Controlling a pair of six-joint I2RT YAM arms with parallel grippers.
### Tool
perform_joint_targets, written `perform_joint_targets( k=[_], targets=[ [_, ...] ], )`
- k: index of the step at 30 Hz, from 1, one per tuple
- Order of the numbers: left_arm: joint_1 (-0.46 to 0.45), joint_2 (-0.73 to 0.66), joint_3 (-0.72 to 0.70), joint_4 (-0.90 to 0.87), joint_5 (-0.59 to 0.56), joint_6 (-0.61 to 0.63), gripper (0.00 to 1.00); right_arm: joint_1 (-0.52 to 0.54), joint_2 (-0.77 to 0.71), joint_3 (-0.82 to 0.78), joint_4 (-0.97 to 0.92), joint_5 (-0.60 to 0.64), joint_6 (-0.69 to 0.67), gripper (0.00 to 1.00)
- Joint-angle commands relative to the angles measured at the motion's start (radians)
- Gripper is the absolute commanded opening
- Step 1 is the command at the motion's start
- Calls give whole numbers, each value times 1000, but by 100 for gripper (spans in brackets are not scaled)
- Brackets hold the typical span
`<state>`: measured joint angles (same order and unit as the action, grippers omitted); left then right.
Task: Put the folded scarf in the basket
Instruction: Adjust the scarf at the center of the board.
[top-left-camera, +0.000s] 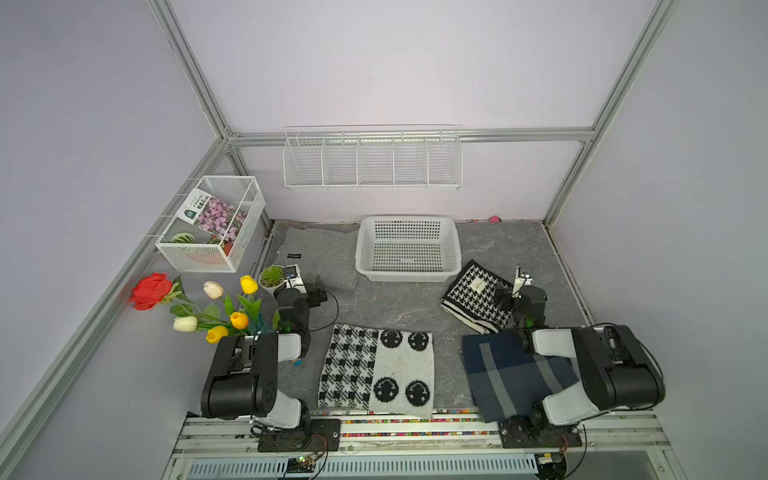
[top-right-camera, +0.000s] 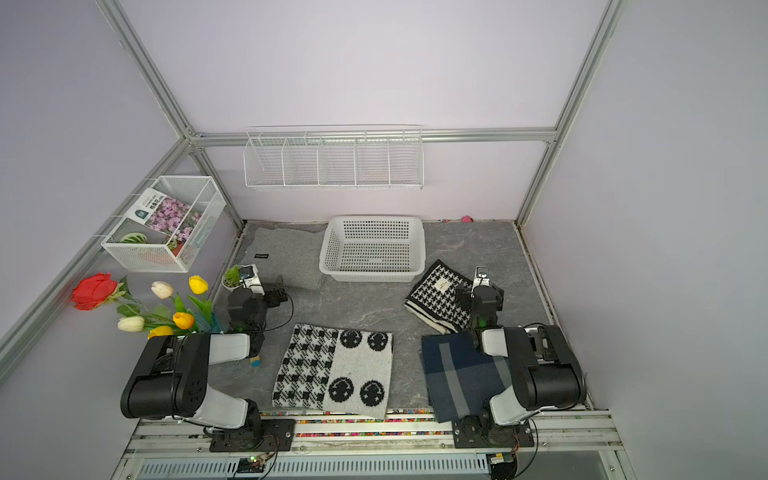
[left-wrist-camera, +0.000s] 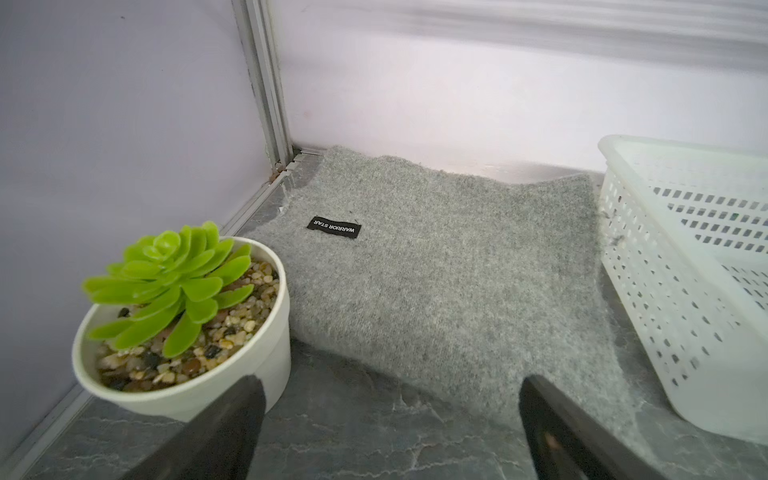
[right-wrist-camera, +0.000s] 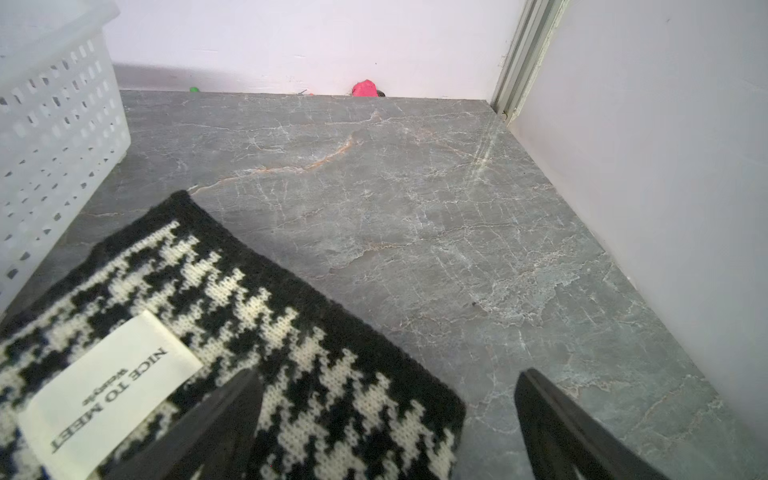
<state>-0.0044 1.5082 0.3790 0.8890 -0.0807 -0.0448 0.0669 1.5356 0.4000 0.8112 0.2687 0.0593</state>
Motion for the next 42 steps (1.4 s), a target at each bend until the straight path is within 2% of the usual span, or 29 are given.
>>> perform_joint_targets(
  k=[1, 24, 27, 29, 32, 36, 39, 42],
  targets=[
    [6, -3, -5, -10, -1, -6, 100, 3, -16, 6, -7, 4, 1, 99],
    [6, -2, -5, -10, -2, -4, 100, 4, -20, 0, 0, 3, -2, 99],
    [6, -19, -1, -23, 9, 4, 98, 17, -77, -17, 23, -51, -56, 98],
    [1, -75, 23, -92, 11, 33, 93, 47, -177, 37, -165, -42, -69, 98],
    [-61, -213, 137, -401, -99, -10, 91, 77, -292, 205, -587, -157, -31, 98],
    [-112, -271, 199, -491, 88, -103, 89, 170, -301, 304, -801, -249, -38, 96],
    [-158, -211, 295, -582, 202, -162, 88, 270, -273, 345, -874, -234, -65, 89],
    [-199, -142, 362, -613, 256, -203, 87, 357, -212, 404, -979, -214, -105, 84]
  ],
)
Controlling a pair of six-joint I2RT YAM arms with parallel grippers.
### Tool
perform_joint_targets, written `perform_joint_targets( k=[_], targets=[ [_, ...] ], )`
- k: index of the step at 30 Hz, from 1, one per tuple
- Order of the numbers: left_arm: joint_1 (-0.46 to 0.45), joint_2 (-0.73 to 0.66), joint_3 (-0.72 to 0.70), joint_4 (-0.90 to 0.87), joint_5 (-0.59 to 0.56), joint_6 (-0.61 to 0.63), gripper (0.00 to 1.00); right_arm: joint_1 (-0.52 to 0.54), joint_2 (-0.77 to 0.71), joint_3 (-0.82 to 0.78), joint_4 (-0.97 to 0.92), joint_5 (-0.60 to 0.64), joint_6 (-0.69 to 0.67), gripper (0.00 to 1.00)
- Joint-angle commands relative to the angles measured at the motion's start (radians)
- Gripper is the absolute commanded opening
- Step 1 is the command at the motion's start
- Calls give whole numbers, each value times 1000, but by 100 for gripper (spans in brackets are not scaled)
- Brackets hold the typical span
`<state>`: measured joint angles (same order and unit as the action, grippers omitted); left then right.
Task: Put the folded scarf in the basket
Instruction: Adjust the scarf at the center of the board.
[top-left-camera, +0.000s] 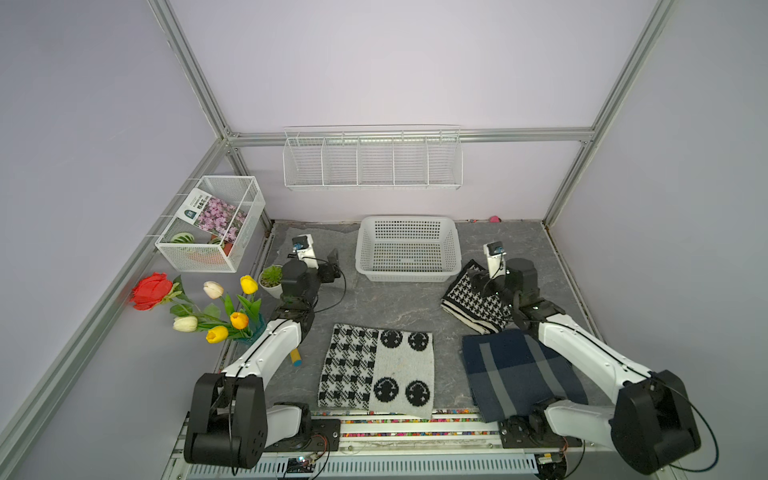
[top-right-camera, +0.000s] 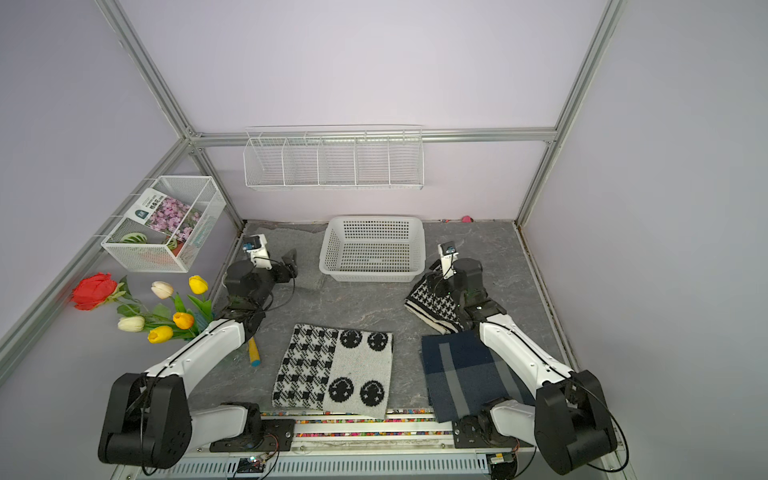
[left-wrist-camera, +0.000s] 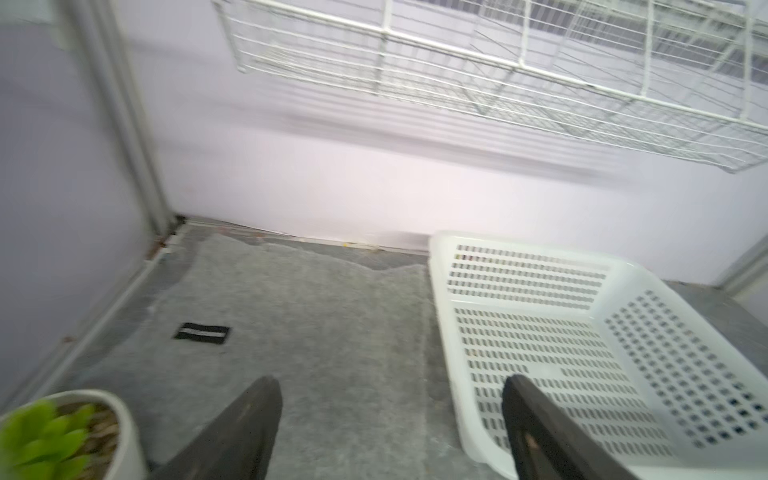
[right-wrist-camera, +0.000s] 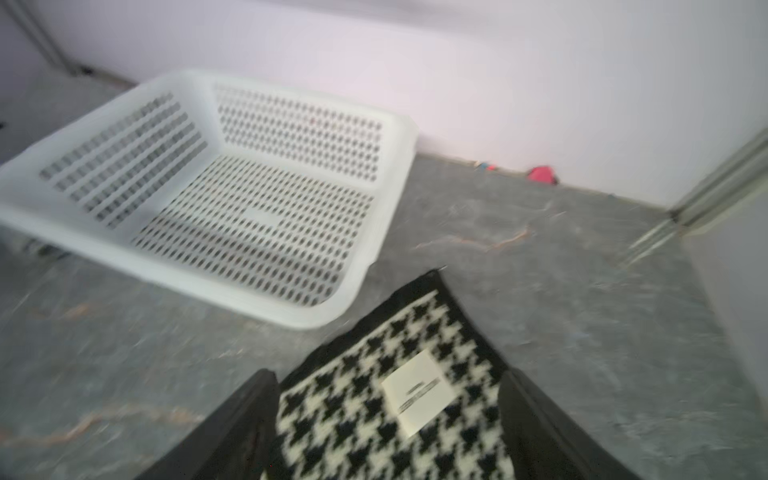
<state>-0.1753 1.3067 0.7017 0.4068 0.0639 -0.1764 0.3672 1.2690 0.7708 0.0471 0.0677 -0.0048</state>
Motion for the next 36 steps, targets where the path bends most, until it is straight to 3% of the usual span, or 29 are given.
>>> perform_joint_targets(
  k=[1, 4, 15, 26, 30, 33, 36],
  targets=[
    [-32, 78, 55, -134, 128, -80, 87, 73, 80, 51, -243, -4, -42, 82],
    [-49, 140, 108, -158, 140, -102, 85, 81, 163, 107, -335, 105, 15, 77],
    [-113, 221, 171, -186, 97, -94, 84, 54, 464, 299, -478, 219, -60, 74],
    [-129, 233, 187, -222, 92, -110, 83, -163, 670, 402, -482, 87, 60, 73],
    [-163, 208, 181, -272, 31, -116, 84, -226, 704, 461, -497, 72, 98, 74],
    [-164, 194, 178, -305, 1, -139, 84, -258, 738, 528, -535, 45, 125, 74],
    [-164, 207, 207, -318, -4, -129, 85, -232, 679, 500, -478, 53, 108, 77]
  ],
)
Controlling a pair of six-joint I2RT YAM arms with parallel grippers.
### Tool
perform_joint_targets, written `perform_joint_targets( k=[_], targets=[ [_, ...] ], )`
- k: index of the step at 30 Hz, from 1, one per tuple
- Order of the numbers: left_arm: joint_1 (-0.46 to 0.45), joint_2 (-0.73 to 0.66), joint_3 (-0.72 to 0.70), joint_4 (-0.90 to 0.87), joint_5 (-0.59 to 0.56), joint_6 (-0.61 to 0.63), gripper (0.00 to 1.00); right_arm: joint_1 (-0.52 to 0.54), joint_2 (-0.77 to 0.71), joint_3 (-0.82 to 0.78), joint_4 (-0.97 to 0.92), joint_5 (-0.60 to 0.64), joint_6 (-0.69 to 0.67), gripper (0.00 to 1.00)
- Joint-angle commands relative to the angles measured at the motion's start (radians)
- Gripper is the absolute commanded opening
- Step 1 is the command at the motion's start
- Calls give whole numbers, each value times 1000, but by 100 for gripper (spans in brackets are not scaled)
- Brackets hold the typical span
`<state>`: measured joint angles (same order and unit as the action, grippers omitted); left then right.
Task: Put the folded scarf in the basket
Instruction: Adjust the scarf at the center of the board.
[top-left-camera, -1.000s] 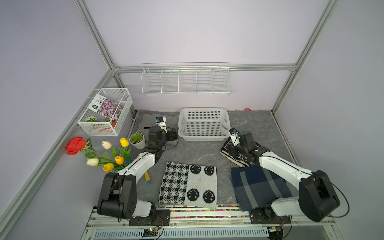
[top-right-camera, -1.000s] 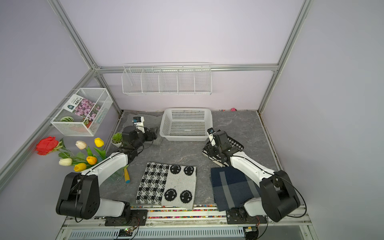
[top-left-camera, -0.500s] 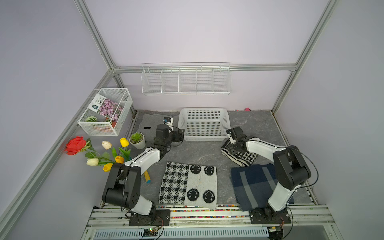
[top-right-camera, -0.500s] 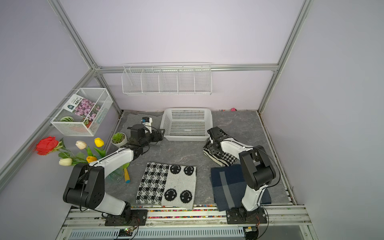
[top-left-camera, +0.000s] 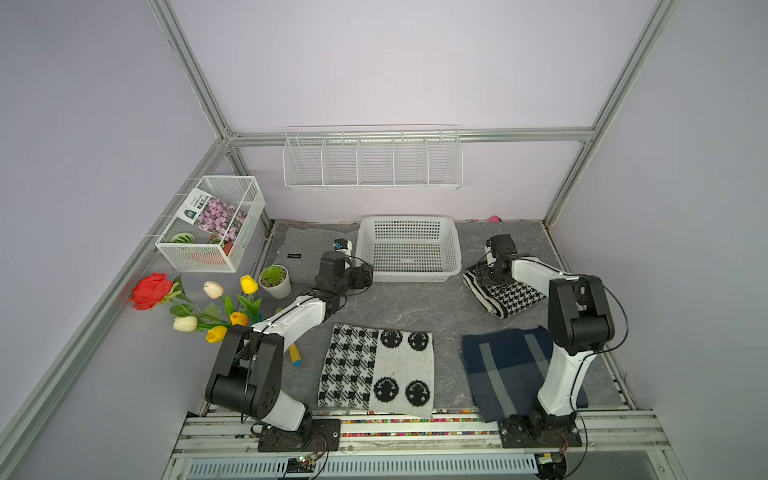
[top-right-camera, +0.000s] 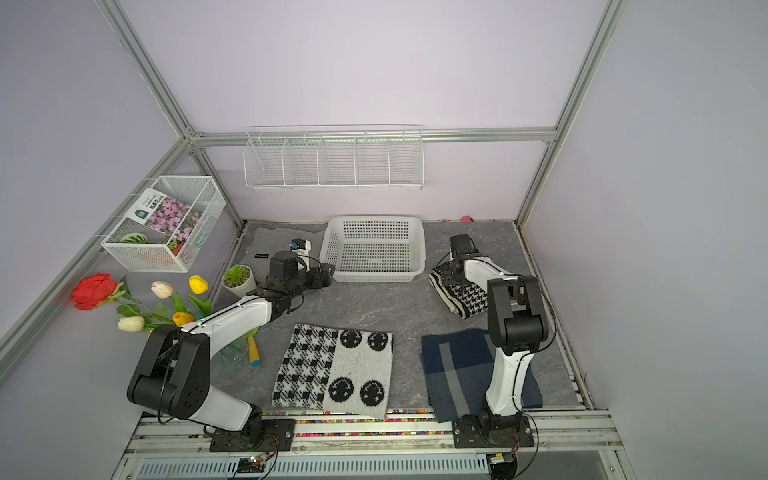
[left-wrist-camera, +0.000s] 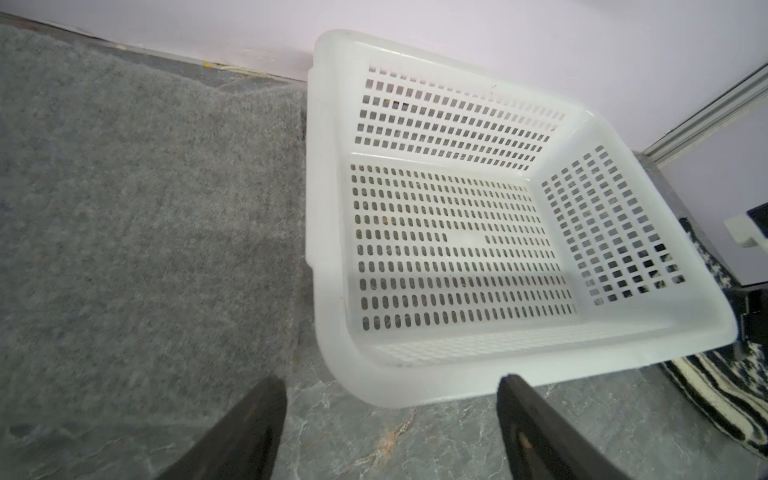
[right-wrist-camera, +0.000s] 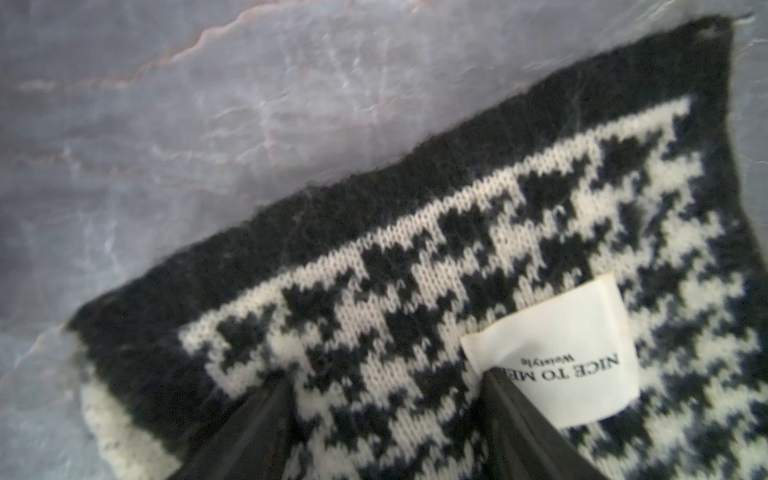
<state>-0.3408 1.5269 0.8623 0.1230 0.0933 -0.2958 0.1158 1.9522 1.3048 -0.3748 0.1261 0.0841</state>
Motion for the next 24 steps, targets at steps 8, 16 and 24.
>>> perform_joint_targets(
  k=[8, 16, 24],
  targets=[
    [1, 140, 220, -127, -68, 14, 84, 88, -199, -91, -36, -10, 39, 79],
    [3, 289, 351, -237, -124, 18, 79, 122, -391, -191, -23, -73, 81, 79],
    [6, 296, 337, -250, -73, 12, 44, 205, -542, -300, -17, -72, 85, 79]
  ],
)
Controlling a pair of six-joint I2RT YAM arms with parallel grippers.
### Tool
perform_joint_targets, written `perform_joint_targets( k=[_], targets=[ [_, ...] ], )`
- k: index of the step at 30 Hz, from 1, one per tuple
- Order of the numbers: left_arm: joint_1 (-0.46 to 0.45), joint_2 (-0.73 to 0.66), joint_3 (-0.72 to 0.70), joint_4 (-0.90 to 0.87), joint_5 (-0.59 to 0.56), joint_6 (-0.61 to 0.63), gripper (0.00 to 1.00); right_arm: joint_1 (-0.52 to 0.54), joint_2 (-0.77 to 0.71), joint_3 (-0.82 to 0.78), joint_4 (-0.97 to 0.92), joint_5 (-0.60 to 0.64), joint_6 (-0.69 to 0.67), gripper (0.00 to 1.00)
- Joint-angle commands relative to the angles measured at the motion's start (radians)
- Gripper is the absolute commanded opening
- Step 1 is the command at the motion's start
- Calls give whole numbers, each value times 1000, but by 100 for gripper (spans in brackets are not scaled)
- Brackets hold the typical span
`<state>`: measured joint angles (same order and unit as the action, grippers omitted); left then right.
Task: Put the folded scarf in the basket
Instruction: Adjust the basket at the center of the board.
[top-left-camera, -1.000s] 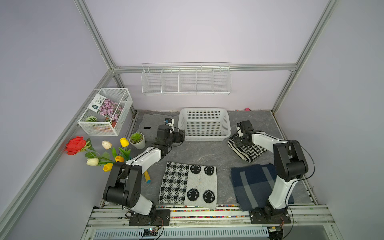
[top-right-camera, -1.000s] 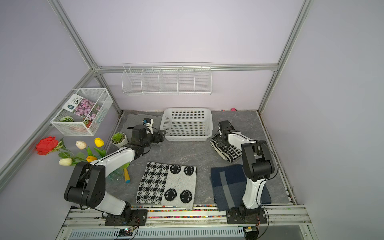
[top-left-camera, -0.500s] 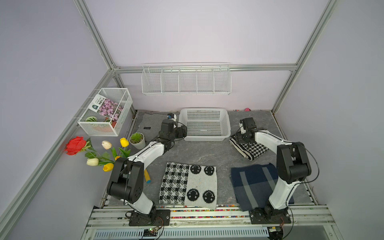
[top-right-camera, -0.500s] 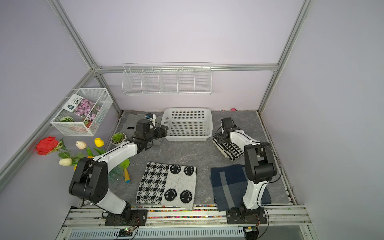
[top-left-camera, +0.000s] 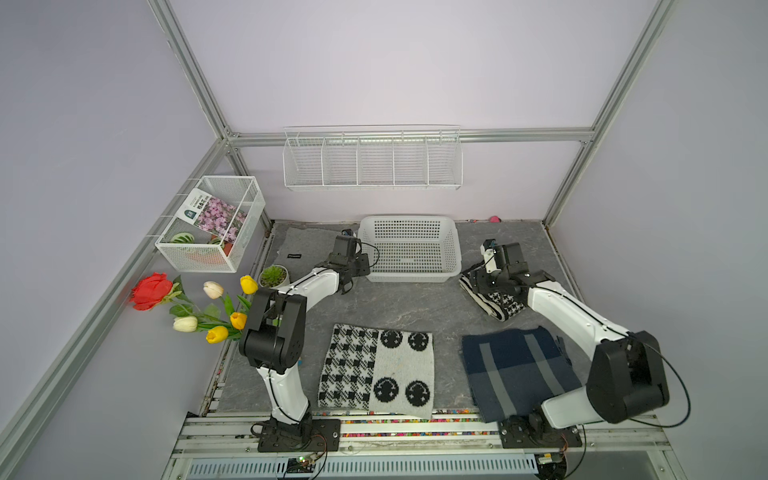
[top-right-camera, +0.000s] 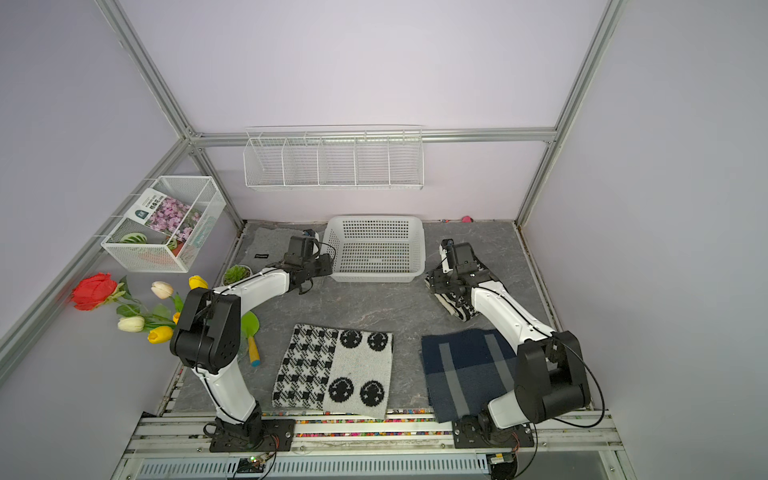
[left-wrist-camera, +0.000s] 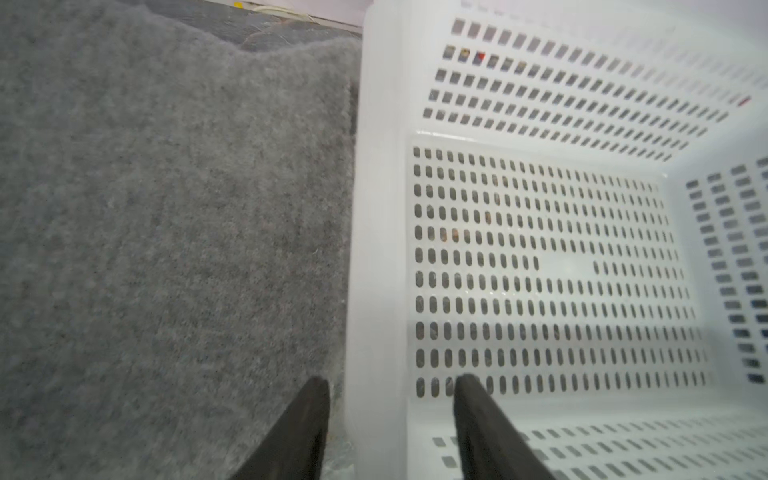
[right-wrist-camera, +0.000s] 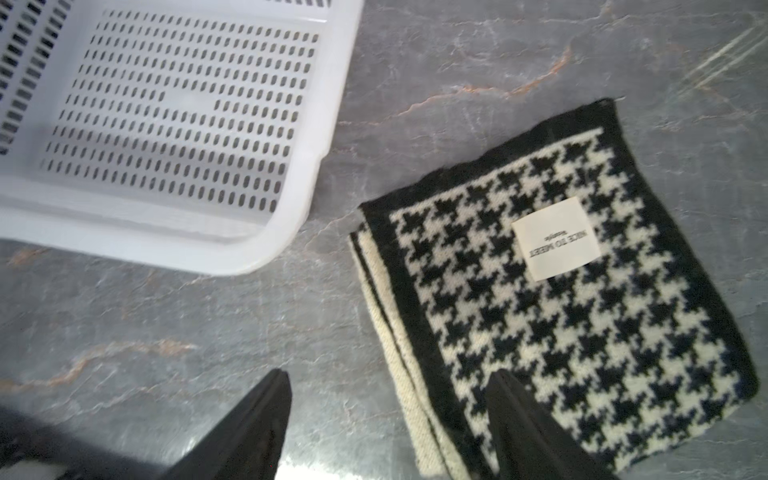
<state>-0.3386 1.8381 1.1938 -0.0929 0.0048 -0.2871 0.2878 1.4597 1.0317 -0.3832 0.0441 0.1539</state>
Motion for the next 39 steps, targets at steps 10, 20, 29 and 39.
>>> perform_joint_targets(
  k=[10, 20, 29, 39],
  targets=[
    [-10, -173, -117, -81, 67, -43, 15, 198, -235, -108, -33, 9, 30, 78],
    [-68, -327, -278, -127, 20, -144, 21, 249, -355, -288, 83, -180, 145, 78],
    [-68, -370, -373, -76, 17, -184, 25, 256, -413, -354, 120, -250, 191, 78],
    [-69, -455, -379, -118, 13, -146, 49, 399, -462, -476, 189, -345, 357, 79]
  ],
)
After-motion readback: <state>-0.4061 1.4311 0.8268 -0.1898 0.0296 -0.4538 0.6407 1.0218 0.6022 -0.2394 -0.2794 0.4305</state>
